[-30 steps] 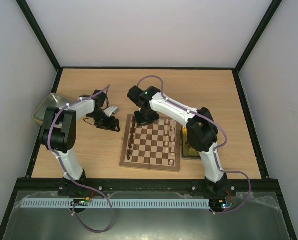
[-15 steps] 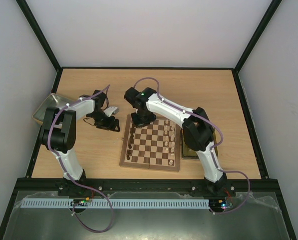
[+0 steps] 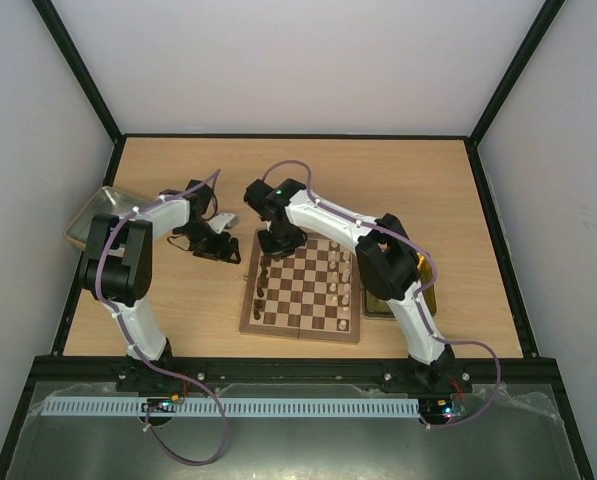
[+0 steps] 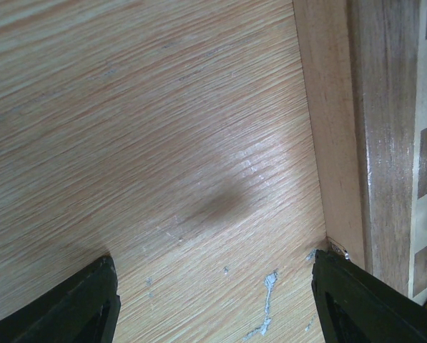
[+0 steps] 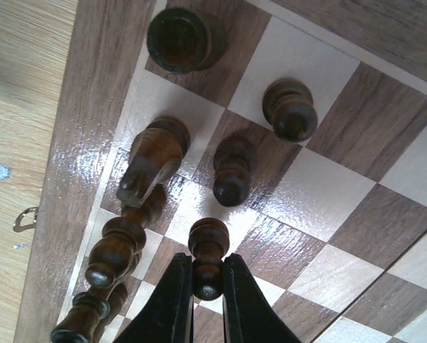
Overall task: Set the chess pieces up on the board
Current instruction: Place the chess piece on the chessboard.
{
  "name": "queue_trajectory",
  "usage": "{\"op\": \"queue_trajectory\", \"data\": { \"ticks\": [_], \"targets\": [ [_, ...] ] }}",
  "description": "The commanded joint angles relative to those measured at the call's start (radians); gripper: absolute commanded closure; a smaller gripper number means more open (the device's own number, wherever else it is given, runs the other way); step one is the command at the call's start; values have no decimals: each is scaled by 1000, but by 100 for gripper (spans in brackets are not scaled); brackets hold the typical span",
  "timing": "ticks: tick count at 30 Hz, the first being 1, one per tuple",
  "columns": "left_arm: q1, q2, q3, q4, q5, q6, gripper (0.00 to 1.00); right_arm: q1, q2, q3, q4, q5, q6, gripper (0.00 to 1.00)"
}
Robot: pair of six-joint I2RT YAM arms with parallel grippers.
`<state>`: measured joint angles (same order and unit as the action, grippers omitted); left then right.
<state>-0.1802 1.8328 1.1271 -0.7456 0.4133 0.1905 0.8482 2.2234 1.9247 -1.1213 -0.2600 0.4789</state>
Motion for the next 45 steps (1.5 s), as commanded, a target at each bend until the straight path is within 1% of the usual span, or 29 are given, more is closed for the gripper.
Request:
{"op": "queue_trajectory", "data": {
  "ticks": [1, 16, 19, 45],
  "targets": [
    [-4, 34, -13, 5, -41, -2, 25, 11, 19, 42, -19, -9, -3, 94],
    [-4, 20, -19, 9, -42, 3, 25, 12, 41, 48, -24, -11, 1, 91],
    [-4, 23, -17, 8, -41, 3, 25, 12, 41, 49, -28, -4, 3, 88],
    [-4, 20, -20, 9, -42, 1, 25, 12, 21, 26, -31, 19, 7, 89]
  ]
}}
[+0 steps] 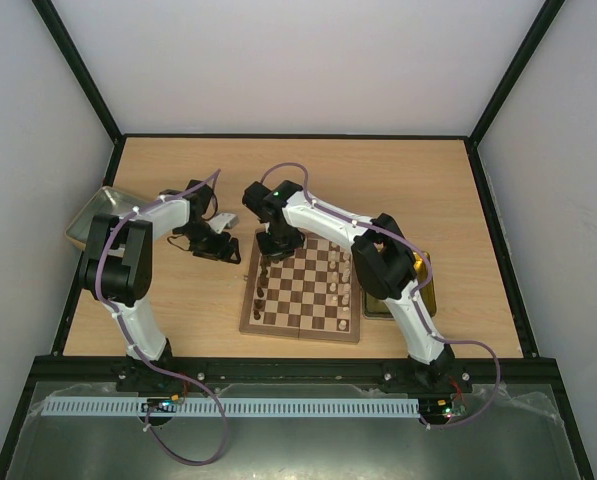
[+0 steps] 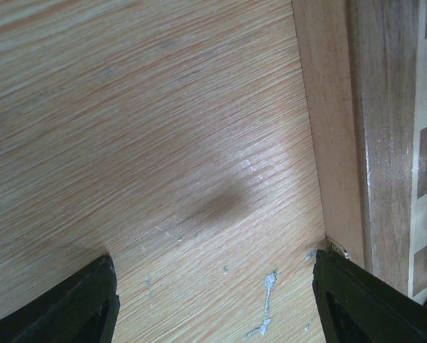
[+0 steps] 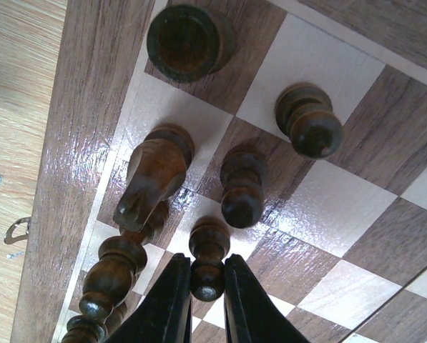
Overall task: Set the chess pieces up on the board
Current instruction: Place the chess piece on the chessboard.
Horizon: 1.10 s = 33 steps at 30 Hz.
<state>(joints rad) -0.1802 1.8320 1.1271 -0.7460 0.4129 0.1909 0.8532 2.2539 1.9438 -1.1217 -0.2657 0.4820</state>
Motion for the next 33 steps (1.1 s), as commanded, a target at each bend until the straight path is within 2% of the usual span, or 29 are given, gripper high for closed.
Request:
{"op": "queue_trajectory", "data": {
  "ticks": [1, 9, 14, 17, 33],
  "targets": [
    [-4, 22, -20, 10, -42, 1, 25, 7, -10, 4, -31, 24, 4, 89],
    [-4, 22, -21, 11, -42, -1, 25, 9, -19, -8, -28, 20, 3, 88],
    [-5, 23, -21, 11, -42, -1, 25, 10, -19, -7, -25, 12, 1, 76],
    [-4, 23, -21, 11, -43, 0, 25, 10, -22, -5, -26, 12, 0, 72],
    [-5, 30, -19, 11, -42, 0, 25, 10, -29, -4, -32, 35, -2, 77]
  ]
}}
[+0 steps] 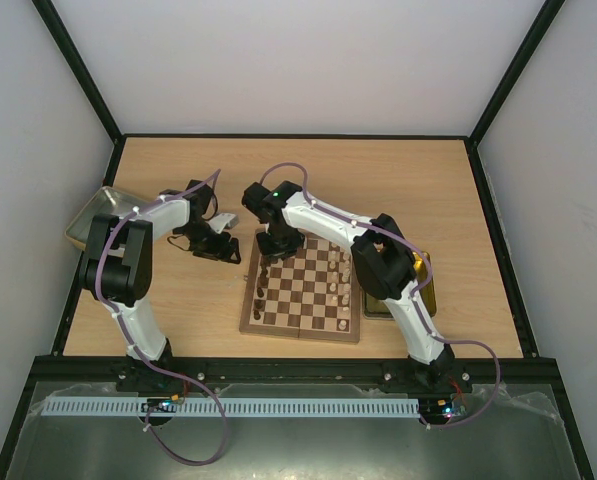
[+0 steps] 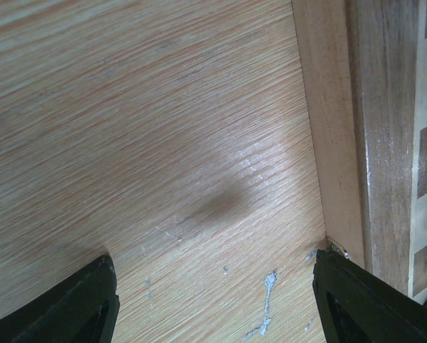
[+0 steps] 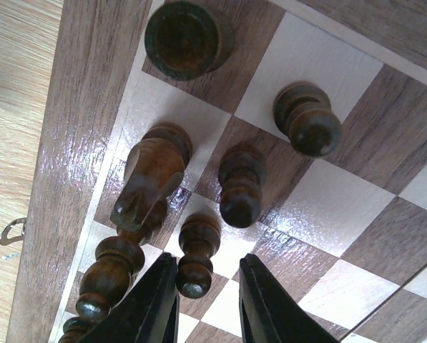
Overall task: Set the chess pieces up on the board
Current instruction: Place the chess piece on the chessboard.
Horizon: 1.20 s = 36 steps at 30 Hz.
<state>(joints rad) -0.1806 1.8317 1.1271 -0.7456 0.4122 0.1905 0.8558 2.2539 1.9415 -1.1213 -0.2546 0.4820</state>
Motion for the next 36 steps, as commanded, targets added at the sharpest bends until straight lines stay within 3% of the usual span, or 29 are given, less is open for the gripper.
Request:
{"op": "queue_trajectory", "data": {
  "ticks": [1, 36],
  "targets": [
    [-5, 30, -19, 11, -42, 1, 25, 7, -31, -3, -33, 25, -3, 77],
    [-14, 43, -16, 8, -52, -2, 24, 8, -121, -60, -31, 21, -19, 75]
  ]
}}
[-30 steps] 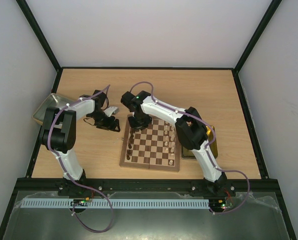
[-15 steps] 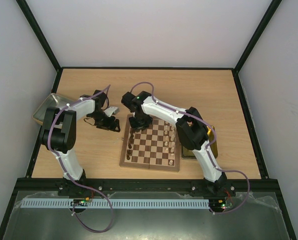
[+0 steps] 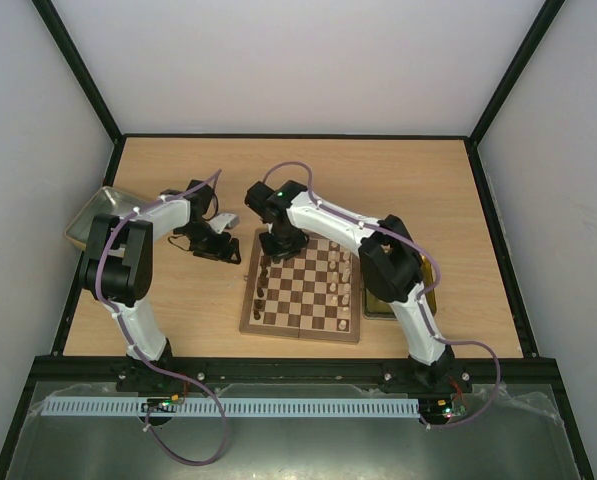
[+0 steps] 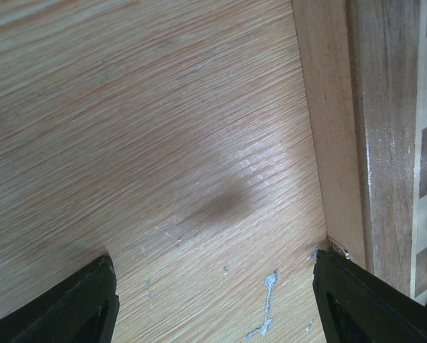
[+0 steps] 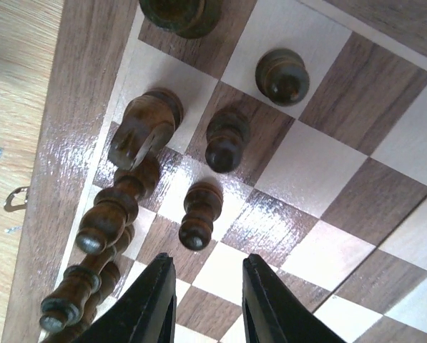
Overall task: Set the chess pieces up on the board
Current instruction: Place the chess piece on the chessboard.
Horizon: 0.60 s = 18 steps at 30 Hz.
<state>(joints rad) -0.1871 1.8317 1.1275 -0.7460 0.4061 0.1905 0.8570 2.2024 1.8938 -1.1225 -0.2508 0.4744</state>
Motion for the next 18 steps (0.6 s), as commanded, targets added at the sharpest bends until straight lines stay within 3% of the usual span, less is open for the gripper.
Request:
{"op": "queue_trajectory", "data": {
  "ticks": [1, 9, 18],
  "targets": [
    [-8, 43, -17, 8, -47, -2, 24, 7, -78, -15, -33, 19, -13, 75],
    [-11, 34, -17, 8, -51, -6, 24, -11, -203, -76, -54, 80, -2, 75],
    [-21, 39, -14, 8, -55, -8, 24, -174, -475, -407, 23, 105, 77, 74]
  ]
}}
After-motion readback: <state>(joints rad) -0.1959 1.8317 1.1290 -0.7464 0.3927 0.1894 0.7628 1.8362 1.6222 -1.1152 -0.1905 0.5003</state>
